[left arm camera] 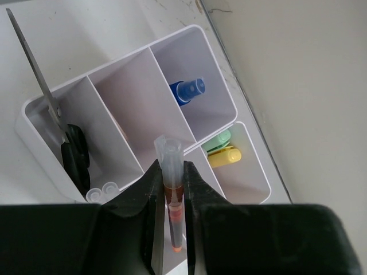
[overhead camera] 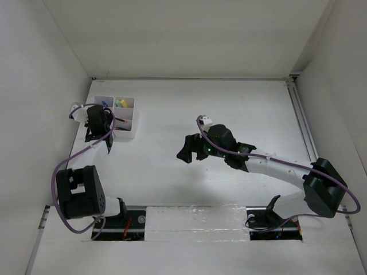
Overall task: Sort the stationery into containers
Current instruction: Place the pen in the storage box.
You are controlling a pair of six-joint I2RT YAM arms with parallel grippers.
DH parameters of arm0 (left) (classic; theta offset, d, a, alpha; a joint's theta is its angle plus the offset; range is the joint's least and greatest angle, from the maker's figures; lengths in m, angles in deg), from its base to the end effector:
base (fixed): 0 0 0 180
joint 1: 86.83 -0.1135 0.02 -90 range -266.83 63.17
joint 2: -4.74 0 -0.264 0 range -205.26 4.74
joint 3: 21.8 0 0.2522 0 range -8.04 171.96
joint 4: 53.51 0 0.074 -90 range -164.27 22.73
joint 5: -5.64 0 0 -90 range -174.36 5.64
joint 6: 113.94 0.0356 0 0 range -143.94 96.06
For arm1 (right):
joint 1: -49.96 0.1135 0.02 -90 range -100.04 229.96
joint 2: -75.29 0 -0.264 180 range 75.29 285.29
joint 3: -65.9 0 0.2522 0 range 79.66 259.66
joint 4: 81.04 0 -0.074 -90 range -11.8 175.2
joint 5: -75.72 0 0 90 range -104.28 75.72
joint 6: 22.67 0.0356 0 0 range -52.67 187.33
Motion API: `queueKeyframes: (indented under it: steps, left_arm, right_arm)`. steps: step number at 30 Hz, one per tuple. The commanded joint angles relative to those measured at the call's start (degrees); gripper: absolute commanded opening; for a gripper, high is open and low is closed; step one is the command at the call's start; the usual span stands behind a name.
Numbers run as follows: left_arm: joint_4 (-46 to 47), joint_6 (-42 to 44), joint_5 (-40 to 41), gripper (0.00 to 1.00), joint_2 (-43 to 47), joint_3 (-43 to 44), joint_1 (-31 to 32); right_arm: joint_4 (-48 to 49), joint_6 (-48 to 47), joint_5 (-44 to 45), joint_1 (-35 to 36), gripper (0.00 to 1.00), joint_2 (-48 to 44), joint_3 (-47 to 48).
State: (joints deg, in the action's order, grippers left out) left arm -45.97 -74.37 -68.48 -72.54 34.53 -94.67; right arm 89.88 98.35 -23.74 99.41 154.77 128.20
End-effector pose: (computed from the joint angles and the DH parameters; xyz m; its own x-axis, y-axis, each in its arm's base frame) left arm 0.2985 0.0509 0.2557 0.1580 -0.7267 -0.6686 -0.4286 0.5595 -0.7094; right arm 0.1975 0.2398 0.2503 -0.6821 -0.0154 -0.7311 -0.5762 0.6268 0.5245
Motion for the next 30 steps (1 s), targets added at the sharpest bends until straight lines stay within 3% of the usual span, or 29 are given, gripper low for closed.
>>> queueKeyframes:
  steps: [1, 11, 16, 21, 23, 25, 30]
  left_arm:
    - [2.4, 0.0, -0.3, 0.0, -0.8, 0.6, 0.2]
    - [1.9, 0.0, -1.5, 0.0, -1.9, -0.6, 0.2]
    - [1.3, 0.0, -1.4, 0.15, -2.5, -0.6, 1.0]
    - [-0.7, 0.7, 0.8, 0.51, -2.5, 1.4, 3.2]
    - [-1.3, 0.7, 1.4, 0.59, -1.2, 1.9, 3.2]
    - [-2.0, 0.7, 2.1, 0.66, 0.6, 1.9, 3.2]
    - [-3.3, 0.7, 2.1, 0.74, 6.7, 3.2, 3.2]
  right_arm:
    - [2.6, -0.9, -0.5, -0.2, 1.0, -1.6, -0.1]
    - [2.6, -0.9, 0.0, -0.2, 1.0, -2.1, -1.2]
    - [2.6, -0.9, 0.0, -0.2, 1.0, -2.7, -1.7]
    - [2.6, -0.9, 0.0, -0.2, 1.0, -2.7, -1.7]
    - [2.6, -0.9, 0.0, -0.2, 1.0, -3.2, -1.7]
    - [2.6, -0.9, 0.0, -0.2, 1.0, -3.7, -1.7]
    - [1.5, -1.4, 0.0, -0.2, 1.0, -4.3, -1.2]
